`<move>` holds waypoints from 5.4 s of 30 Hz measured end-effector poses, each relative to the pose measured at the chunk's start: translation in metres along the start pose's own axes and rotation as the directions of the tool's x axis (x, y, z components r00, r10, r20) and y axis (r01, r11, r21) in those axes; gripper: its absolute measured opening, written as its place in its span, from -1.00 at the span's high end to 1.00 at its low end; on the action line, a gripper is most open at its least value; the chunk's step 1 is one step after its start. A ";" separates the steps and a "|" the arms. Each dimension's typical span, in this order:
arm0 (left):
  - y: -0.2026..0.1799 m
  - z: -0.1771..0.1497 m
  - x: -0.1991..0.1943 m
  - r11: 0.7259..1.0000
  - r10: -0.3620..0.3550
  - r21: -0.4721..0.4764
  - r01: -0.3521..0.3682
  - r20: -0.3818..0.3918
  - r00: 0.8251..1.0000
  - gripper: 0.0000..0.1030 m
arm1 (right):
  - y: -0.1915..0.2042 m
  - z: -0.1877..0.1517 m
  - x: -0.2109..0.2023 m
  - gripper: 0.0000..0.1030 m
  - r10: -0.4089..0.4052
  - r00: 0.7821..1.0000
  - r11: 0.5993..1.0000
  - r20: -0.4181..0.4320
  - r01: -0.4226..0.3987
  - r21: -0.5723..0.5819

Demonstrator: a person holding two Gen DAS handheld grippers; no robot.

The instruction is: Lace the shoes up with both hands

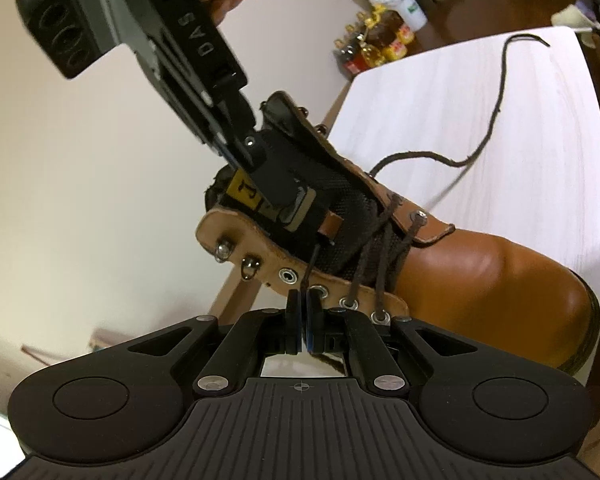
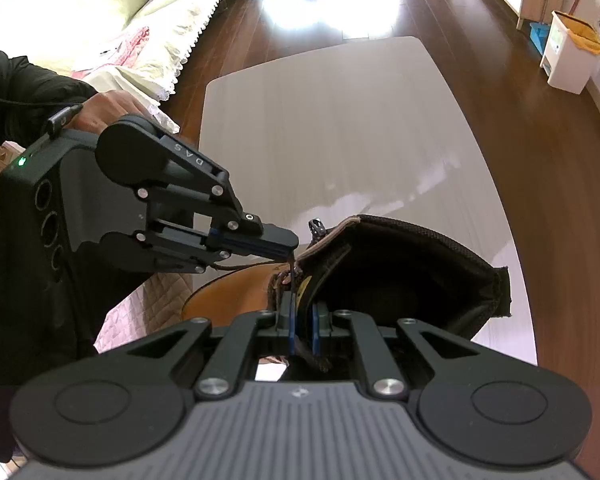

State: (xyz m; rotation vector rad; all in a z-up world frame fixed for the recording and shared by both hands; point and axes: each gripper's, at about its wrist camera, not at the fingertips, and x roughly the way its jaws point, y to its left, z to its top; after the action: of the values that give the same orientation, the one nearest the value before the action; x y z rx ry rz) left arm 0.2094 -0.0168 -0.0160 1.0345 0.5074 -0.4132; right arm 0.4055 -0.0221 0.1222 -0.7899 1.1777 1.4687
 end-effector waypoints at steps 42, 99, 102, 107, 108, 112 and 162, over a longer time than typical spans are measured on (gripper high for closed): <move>-0.018 0.037 0.008 0.997 0.071 0.029 -0.068 -0.102 0.992 0.96 | 0.022 -0.009 -0.003 0.83 -0.052 0.998 0.994 0.022 0.054 -0.093; -0.001 0.033 0.012 0.986 -0.077 -0.148 0.074 -0.015 0.997 0.62 | 0.014 -0.010 -0.001 0.82 -0.084 0.995 0.996 0.048 0.084 0.019; -0.004 0.039 0.013 0.984 -0.064 -0.169 0.056 -0.041 0.997 0.60 | 0.013 -0.011 -0.002 0.82 -0.084 0.995 0.996 0.044 0.084 0.018; -0.006 0.043 0.016 0.982 -0.034 -0.186 0.017 -0.085 0.996 0.60 | 0.013 -0.010 -0.001 0.82 -0.083 0.996 0.996 0.044 0.082 0.021; -0.009 0.046 0.017 0.983 -0.018 -0.184 -0.001 -0.102 0.995 0.60 | 0.013 -0.011 -0.001 0.82 -0.083 0.996 0.996 0.044 0.082 0.022; -0.013 0.051 0.019 0.983 0.009 -0.183 -0.033 -0.132 0.991 0.64 | 0.013 -0.011 0.000 0.82 -0.081 0.996 0.996 0.044 0.080 0.025; 0.044 -0.003 -0.029 0.958 -0.279 0.000 0.286 0.221 0.934 -0.31 | 0.125 -0.118 -0.022 0.19 -0.457 0.817 0.736 0.352 0.126 0.665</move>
State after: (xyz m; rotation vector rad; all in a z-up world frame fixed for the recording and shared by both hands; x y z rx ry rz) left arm 0.2097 0.0087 0.0301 0.8727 0.4636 -0.7648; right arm 0.2770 -0.1370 0.1394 -0.1060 0.9714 0.8345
